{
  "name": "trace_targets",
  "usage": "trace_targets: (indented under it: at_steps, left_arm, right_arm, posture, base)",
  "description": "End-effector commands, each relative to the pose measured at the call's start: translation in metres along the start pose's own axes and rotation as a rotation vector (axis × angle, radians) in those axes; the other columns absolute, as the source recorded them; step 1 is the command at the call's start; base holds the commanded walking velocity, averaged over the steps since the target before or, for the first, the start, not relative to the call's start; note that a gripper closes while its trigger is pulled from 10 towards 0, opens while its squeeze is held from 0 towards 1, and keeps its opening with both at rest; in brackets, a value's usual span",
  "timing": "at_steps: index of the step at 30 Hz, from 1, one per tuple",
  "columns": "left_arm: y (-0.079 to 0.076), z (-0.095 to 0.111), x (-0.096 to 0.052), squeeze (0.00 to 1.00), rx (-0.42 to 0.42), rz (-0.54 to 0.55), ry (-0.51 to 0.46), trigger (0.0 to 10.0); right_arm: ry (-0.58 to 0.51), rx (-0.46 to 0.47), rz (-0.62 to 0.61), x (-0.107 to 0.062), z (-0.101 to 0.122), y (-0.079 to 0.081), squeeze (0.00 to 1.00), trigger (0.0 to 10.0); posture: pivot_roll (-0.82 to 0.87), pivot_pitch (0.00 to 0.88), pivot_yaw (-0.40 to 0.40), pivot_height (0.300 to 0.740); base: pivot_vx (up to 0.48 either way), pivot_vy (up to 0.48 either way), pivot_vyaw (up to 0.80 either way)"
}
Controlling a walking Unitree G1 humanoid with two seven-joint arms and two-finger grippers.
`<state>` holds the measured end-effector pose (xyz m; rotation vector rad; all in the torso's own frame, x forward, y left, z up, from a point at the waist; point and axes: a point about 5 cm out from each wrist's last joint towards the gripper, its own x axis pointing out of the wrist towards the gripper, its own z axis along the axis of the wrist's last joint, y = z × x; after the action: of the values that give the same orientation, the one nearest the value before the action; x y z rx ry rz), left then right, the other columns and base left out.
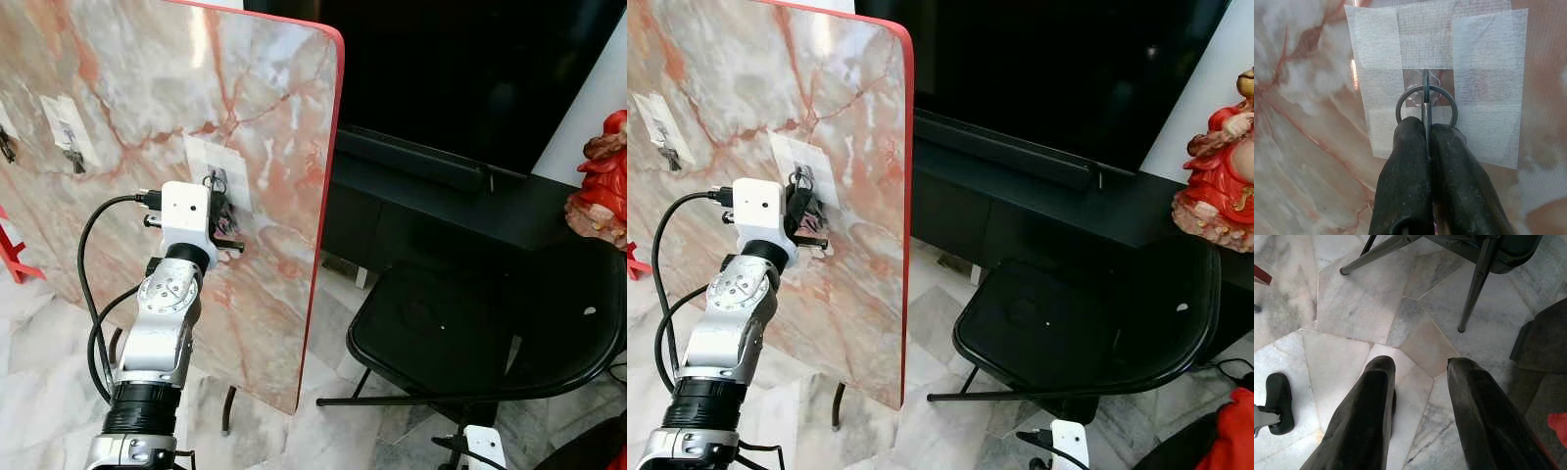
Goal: Hang keys on a hook
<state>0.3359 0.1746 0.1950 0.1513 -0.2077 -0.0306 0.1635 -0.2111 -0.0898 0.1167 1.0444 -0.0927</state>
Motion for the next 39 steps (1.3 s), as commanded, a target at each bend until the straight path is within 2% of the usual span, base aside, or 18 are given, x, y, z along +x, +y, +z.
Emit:
trace_targets:
  at_steps: [1,8,16,27,39]
  left_arm:
    - [-0.005,0.0,0.002,0.0,-0.01,-0.036,0.0,10.0]
    - [-0.009,-0.004,0.0,0.0,-0.016,-0.058,0.011,10.0]
    - [-0.005,-0.005,-0.003,0.0,-0.028,-0.055,0.011,10.0]
    - [-0.002,-0.01,-0.007,0.0,-0.091,-0.058,0.021,10.0]
    - [0.0,-0.012,-0.008,0.0,-0.104,-0.051,0.032,10.0]
  right_arm:
    - [0.003,0.0,-0.017,-0.001,0.001,-0.006,0.0,10.0]
    - [0.005,-0.002,-0.018,-0.001,0.001,-0.006,0.0,10.0]
    - [0.005,-0.006,-0.018,-0.001,0.001,-0.006,0.0,10.0]
    - [0.005,-0.006,-0.019,-0.001,0.002,-0.007,0.0,10.0]
    - [0.005,-0.011,-0.02,-0.001,0.002,-0.008,0.0,10.0]
  posture:
    - [0.06,0.0,-0.089,0.74]
    - [0.06,0.0,-0.091,0.74]
    - [0.06,0.0,-0.092,0.74]
    - [0.06,0.0,-0.094,0.74]
    - [0.06,0.0,-0.099,0.74]
  base:
    - [0.0,0.0,0.0]
    - [0.0,0.0,0.0]
    - [0.0,0.0,0.0]
    - [0.0,0.0,0.0]
    - [0.0,0.0,0.0]
